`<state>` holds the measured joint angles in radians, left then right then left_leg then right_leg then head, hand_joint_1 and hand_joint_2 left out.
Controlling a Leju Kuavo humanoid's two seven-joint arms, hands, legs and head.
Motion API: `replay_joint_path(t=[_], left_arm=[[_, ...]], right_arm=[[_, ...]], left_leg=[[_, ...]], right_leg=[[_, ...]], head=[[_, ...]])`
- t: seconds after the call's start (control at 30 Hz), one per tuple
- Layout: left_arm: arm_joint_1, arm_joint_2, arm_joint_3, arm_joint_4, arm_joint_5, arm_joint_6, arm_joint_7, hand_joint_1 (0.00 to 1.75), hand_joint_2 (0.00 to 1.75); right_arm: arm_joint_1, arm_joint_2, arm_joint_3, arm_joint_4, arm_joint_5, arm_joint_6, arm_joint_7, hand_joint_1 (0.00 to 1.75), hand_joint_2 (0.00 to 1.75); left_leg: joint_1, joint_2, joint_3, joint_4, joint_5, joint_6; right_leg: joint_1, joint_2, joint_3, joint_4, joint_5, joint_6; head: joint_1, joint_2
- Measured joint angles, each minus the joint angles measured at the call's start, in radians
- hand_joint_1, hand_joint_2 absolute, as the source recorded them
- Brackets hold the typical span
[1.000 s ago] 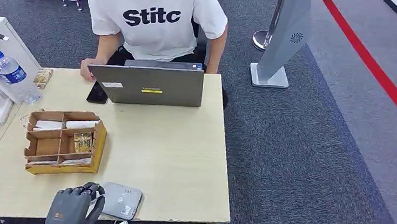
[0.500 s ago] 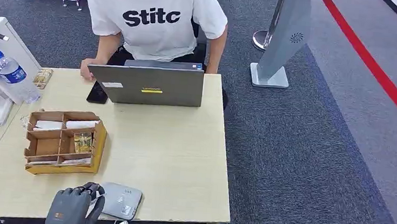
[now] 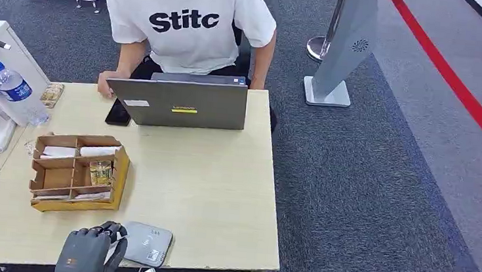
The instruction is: Pass the card to the sensor for recognition and then transmit it.
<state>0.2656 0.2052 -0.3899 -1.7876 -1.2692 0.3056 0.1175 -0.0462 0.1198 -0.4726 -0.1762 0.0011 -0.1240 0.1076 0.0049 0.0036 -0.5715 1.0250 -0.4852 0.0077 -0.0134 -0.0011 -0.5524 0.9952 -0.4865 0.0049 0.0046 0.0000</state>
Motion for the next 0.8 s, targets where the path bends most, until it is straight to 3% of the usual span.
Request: replay_joint_path(t=[0.8], left_arm=[[0.0,0.0,0.0,0.0,0.0,0.0,0.0,1.75,1.75]], right_arm=[[0.0,0.0,0.0,0.0,0.0,0.0,0.0,0.0,1.75]], left_leg=[[0.0,0.0,0.0,0.0,0.0,0.0]], right_leg=[[0.0,0.0,0.0,0.0,0.0,0.0]], head=[[0.0,0.0]])
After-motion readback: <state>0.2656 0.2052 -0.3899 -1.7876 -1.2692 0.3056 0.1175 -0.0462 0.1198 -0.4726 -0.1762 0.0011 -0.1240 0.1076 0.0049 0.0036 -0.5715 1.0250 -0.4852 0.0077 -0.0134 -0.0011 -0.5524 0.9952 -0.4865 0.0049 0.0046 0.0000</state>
